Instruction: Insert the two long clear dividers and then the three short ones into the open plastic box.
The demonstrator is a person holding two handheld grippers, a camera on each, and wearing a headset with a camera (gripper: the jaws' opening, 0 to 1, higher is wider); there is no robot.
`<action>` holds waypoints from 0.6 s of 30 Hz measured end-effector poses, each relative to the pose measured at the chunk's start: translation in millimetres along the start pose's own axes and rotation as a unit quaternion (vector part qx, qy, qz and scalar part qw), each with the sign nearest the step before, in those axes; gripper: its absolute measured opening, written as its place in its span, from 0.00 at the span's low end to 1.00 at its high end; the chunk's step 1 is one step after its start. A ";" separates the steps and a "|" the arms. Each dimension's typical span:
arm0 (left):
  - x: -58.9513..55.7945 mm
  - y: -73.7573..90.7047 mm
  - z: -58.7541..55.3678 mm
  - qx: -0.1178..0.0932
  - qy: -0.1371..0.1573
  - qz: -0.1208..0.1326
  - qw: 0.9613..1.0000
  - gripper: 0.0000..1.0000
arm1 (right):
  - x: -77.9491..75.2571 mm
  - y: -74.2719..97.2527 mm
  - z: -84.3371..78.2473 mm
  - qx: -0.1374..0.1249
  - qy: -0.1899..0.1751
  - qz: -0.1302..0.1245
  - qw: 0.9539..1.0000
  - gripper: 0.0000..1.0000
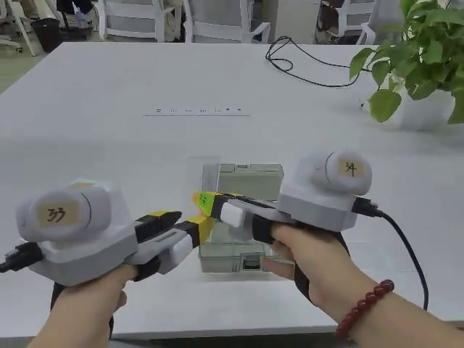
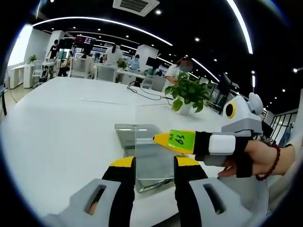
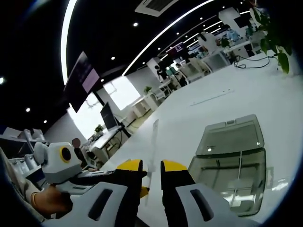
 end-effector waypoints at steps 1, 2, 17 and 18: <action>-0.8 0.2 -0.5 0.001 0.001 -0.002 1.000 0.30 | 0.0 0.0 0.1 0.000 -0.001 -0.001 1.000 0.16; -1.2 0.1 -0.7 0.003 0.002 -0.004 1.000 0.30 | -0.2 0.0 0.2 -0.002 -0.002 -0.001 1.000 0.15; -4.4 0.1 1.4 0.007 0.013 -0.015 1.000 0.30 | 1.2 -2.0 -0.6 -0.001 -0.028 0.001 1.000 0.07; -4.3 0.0 1.5 0.007 0.015 -0.015 1.000 0.30 | 1.1 -1.9 -0.5 0.000 -0.029 0.001 1.000 0.07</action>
Point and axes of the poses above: the centre of the closed fingertips' face, and the gripper's own axes: y roughly backward along the fingers, x roughly to its left, z roughly out of its top, the point moved 10 cm from there along y, roughly backward along the fingers, and after that the axes turned 10 degrees about y, right-handed, at the moved point
